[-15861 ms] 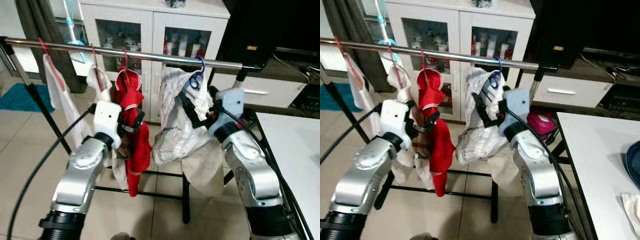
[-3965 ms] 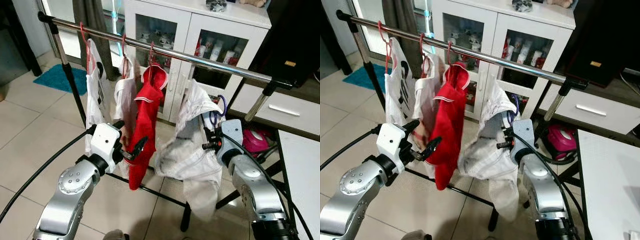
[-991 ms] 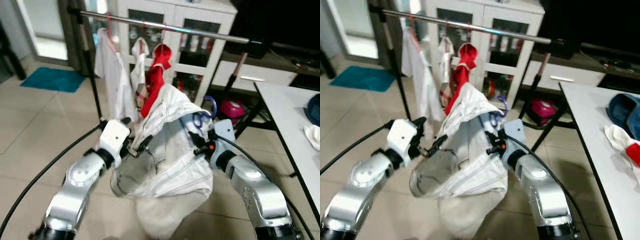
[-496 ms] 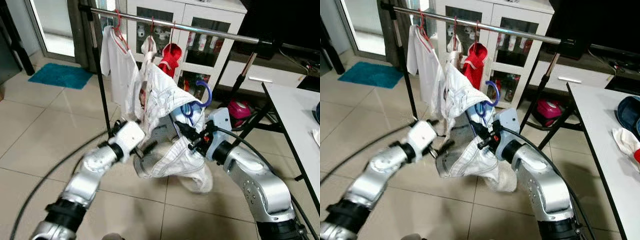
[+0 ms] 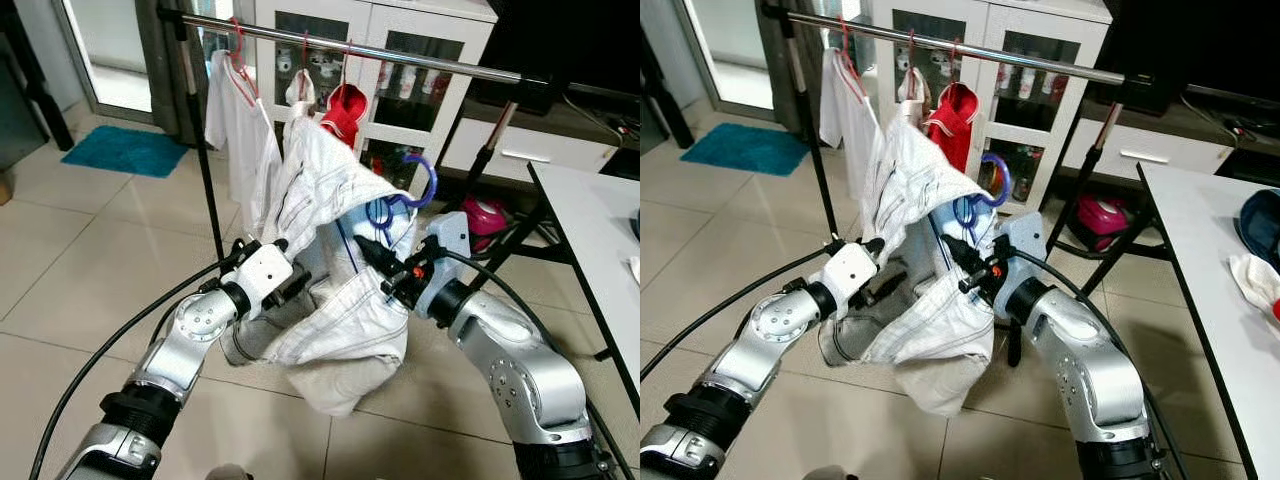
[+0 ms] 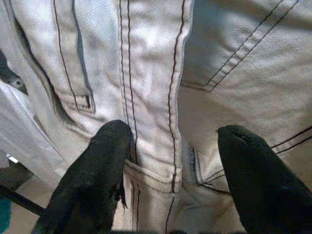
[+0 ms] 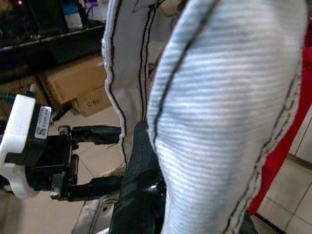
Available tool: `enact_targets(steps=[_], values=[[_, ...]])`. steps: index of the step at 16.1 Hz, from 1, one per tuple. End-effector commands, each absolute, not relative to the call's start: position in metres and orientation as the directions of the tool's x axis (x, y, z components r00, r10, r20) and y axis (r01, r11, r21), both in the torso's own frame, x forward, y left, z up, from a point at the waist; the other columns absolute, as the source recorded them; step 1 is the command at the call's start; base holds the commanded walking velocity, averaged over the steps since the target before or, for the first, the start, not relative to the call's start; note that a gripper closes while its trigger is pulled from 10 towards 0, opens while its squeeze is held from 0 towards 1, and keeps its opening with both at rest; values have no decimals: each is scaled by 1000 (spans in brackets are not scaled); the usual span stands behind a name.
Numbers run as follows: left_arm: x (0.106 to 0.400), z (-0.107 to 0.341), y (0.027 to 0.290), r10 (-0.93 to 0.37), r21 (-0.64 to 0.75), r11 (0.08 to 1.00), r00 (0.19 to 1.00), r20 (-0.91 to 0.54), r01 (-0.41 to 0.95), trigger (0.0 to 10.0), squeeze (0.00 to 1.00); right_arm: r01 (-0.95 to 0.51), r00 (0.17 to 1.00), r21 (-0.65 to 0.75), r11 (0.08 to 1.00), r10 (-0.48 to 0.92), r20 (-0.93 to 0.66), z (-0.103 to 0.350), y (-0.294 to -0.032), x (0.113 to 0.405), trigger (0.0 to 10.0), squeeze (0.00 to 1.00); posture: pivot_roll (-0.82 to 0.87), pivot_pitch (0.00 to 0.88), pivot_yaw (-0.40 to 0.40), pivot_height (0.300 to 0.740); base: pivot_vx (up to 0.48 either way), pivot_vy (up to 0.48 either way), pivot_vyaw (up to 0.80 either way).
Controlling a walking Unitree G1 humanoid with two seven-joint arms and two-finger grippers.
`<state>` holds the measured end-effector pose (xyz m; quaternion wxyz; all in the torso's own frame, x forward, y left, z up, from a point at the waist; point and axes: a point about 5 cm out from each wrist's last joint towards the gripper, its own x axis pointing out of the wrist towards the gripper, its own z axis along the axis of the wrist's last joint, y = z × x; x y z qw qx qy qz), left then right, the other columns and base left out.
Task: Hang hanger
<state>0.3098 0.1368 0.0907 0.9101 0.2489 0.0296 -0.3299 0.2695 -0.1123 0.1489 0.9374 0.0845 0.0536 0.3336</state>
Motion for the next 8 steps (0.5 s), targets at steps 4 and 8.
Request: enact_targets(steps=[4,8], values=[[318,103,137,-591,442,675,792,-155,590,0,0,-639,767,155,753,640,50,166,-116,269,0,0,-36,0,-75,740,0,0,0],[322,105,143,-559,458,695,817,-140,554,0,0,-633,770,178,753,636,50,167,-118,269,0,0,-39,0,-76,740,0,0,0]])
